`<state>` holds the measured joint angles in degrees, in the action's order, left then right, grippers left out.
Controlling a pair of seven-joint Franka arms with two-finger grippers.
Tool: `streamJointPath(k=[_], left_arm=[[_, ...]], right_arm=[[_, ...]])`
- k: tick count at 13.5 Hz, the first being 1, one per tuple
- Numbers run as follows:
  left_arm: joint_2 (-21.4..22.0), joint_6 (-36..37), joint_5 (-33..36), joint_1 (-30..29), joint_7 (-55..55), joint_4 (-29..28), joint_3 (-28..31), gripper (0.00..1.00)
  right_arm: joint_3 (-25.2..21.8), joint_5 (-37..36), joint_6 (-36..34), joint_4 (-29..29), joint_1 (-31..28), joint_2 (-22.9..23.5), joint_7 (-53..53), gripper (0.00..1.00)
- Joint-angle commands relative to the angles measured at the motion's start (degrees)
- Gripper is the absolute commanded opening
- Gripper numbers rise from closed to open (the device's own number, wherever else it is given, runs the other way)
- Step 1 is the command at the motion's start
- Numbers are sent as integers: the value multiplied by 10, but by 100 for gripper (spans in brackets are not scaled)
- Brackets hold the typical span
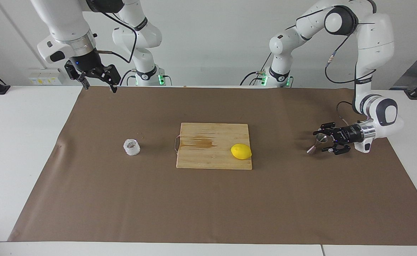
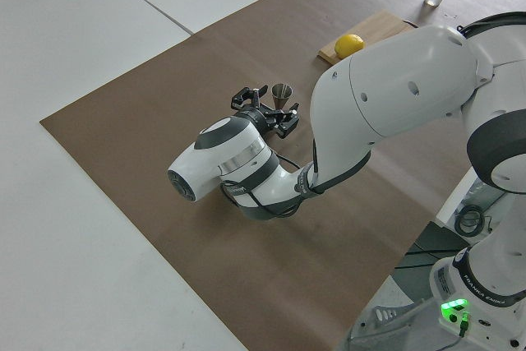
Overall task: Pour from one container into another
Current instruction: 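Close the left gripper around the small metal cup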
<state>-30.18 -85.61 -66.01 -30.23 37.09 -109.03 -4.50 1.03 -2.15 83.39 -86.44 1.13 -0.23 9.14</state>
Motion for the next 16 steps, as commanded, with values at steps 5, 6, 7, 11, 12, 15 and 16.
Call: streamJointPath(k=[5,6,7,11,12,15,16], left_arm=[[0,10,-11,3,-8,-4,5,72],[-1,10,-11,3,-8,-4,5,68],[-1,10,-11,3,-8,-3,5,60],[-1,10,-11,3,-8,-3,5,49],[-1,10,-11,3,-8,-3,5,47],[-1,9,-11,3,-7,-2,5,46],[-1,9,-11,3,-5,-2,5,45]], right_arm=[[-2,16,1,-15,-5,-12,-18,100],[-2,16,1,-15,-6,-12,-18,100],[-2,16,1,-15,-6,-12,-18,100],[-2,16,1,-15,-4,-12,-18,100],[-2,16,1,-15,-4,-12,-18,100],[-2,16,1,-15,-4,-12,-18,100],[-2,16,1,-15,-4,-12,-18,100]])
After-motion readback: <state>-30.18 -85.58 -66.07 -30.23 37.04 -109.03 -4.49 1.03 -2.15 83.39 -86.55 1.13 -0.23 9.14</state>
